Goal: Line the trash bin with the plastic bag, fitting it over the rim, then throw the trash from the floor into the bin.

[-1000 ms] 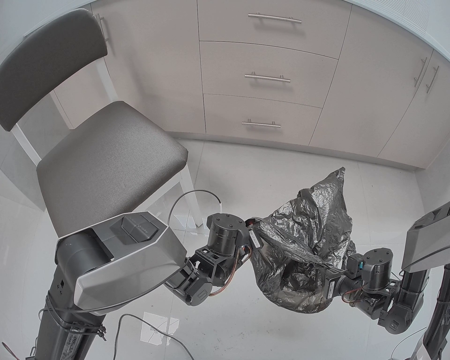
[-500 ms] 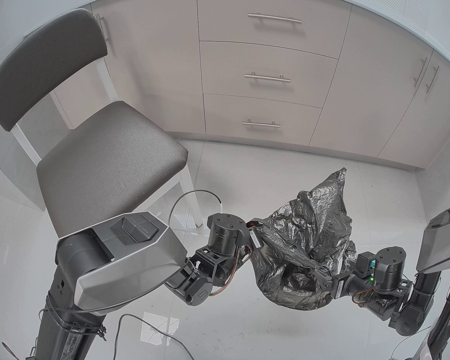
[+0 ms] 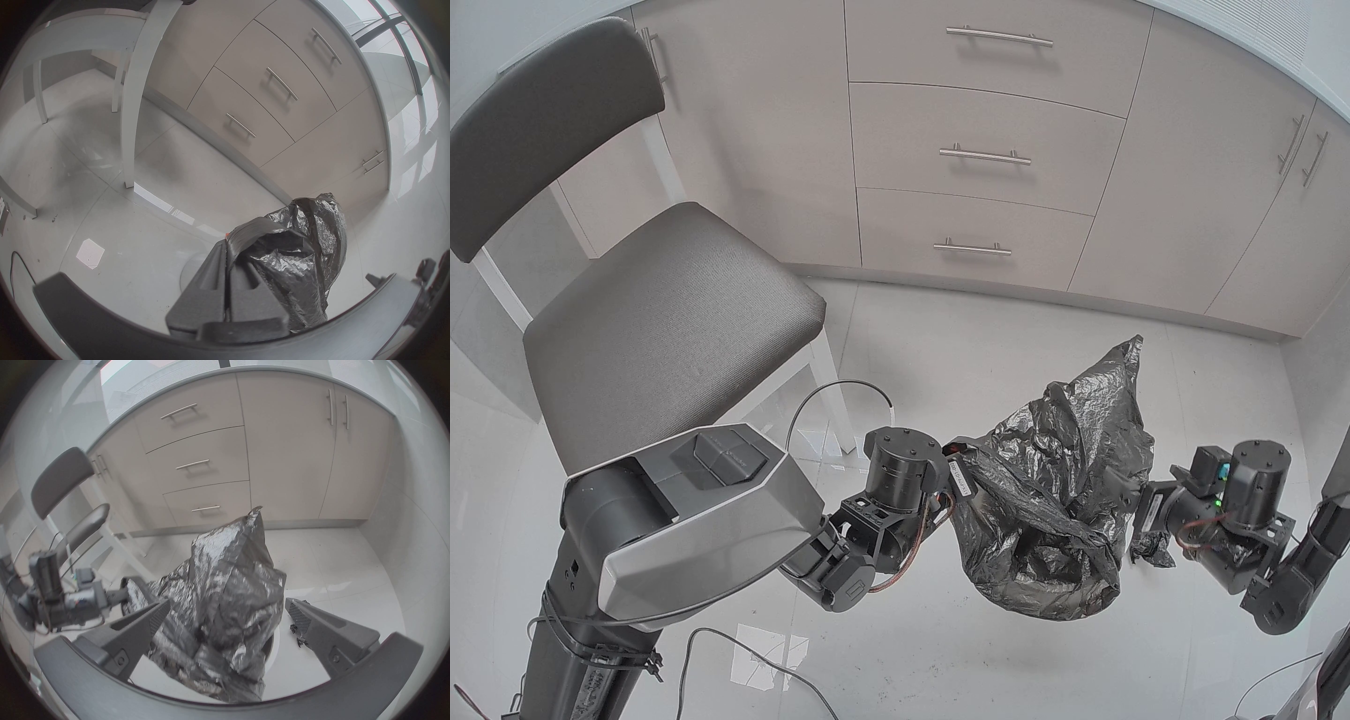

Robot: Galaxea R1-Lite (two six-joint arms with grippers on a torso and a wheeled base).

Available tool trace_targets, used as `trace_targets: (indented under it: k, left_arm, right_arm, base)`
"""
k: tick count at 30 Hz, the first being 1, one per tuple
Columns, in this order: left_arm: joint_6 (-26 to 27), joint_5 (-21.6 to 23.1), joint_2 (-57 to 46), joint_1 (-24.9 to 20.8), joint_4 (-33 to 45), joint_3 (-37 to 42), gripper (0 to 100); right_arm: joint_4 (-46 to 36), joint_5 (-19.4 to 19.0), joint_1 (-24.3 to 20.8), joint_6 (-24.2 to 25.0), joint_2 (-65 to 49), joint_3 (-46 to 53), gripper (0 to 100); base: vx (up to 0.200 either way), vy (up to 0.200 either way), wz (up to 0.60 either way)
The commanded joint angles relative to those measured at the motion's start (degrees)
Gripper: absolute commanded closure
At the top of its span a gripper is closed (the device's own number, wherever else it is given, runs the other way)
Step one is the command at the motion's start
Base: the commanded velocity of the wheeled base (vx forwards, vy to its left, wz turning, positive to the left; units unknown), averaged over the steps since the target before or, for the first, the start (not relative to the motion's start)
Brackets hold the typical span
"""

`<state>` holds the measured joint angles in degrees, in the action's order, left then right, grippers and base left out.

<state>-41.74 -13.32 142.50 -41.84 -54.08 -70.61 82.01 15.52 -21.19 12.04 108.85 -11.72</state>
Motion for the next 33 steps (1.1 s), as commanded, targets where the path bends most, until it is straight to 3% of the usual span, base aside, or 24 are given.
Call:
trace_targets:
  k: [1,4,13,30,31,33]
  left_arm:
    - [0.0,0.0,0.1,0.1,-0.1,0.0,100]
    - [0.0,0.0,0.1,0.1,-0.2,0.0,100]
    - [0.0,0.0,0.1,0.1,-0.2,0.1,100]
    - [0.0,-0.1,0.0,0.0,-0.2,0.2,100]
    - [0.0,0.0,0.0,0.0,-0.2,0.2,100]
    - [0.0,0.0,0.1,0.0,-0.2,0.2,100]
  right_arm:
    - [-19.3,2.4,4.4,4.7,-2.7,-20.1,0]
    - [-26.4,2.5,4.8,4.9,-1.4,-27.0,0]
    - [-34.5,2.0,6.9,3.9,8.7,-40.4,0]
    - [-39.0,2.0,7.6,3.8,16.5,-49.2,0]
    - [-39.6,1.8,7.4,3.9,16.2,-49.1,100]
    - [-40.0,1.7,7.0,4.0,16.1,-48.9,100]
  base:
    - [0.000,0.000,0.00]
    - [0.000,0.000,0.00]
    - [0.000,0.000,0.00]
    - [0.000,0.000,0.00]
    - [0.000,0.000,0.00]
    - [0.000,0.000,0.00]
